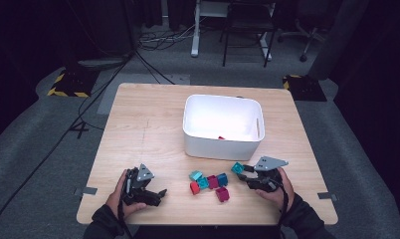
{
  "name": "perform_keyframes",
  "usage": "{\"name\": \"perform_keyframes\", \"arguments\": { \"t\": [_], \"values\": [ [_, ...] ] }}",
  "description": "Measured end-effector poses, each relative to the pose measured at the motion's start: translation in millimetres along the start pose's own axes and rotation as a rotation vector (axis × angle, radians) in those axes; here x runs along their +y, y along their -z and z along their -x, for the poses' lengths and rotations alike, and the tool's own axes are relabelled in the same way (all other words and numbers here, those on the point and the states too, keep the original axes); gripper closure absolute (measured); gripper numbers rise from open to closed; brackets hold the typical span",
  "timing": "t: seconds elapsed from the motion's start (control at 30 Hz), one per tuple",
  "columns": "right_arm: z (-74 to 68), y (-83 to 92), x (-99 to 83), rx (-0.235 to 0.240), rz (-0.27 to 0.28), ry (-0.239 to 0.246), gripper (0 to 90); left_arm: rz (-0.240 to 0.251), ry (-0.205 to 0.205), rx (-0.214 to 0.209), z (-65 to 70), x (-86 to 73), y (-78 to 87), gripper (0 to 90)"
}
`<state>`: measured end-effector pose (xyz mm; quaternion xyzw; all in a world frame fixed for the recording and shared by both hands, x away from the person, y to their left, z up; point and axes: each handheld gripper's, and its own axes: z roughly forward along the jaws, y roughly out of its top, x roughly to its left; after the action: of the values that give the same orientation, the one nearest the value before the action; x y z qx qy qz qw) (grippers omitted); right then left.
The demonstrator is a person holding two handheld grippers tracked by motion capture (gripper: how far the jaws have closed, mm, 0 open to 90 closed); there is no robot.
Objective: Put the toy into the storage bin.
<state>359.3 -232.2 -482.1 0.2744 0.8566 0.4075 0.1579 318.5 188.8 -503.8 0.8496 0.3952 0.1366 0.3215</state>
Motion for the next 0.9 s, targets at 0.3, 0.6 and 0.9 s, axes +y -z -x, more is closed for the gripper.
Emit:
{"name": "perform_keyframes", "arguments": {
  "t": [0.3, 0.6, 0.9],
  "values": [
    [1.7, 11.1, 3.3, -0.002, 0.035, -0.009, 59.2, 0.0, -0.001, 0.002, 0.0, 0.0, 0.1, 0.5],
    [4.6, 24.1, 7.9, -0.004, 0.064, -0.011, 59.2, 0.002, 0.003, -0.002, 0.3, -0.3, -0.5, 0.5],
    [5.2, 33.3, 12.5, -0.015, 0.091, -0.014, 59.3, 0.0, 0.004, -0.006, 0.2, -0.2, -0.3, 0.5]
  ]
}}
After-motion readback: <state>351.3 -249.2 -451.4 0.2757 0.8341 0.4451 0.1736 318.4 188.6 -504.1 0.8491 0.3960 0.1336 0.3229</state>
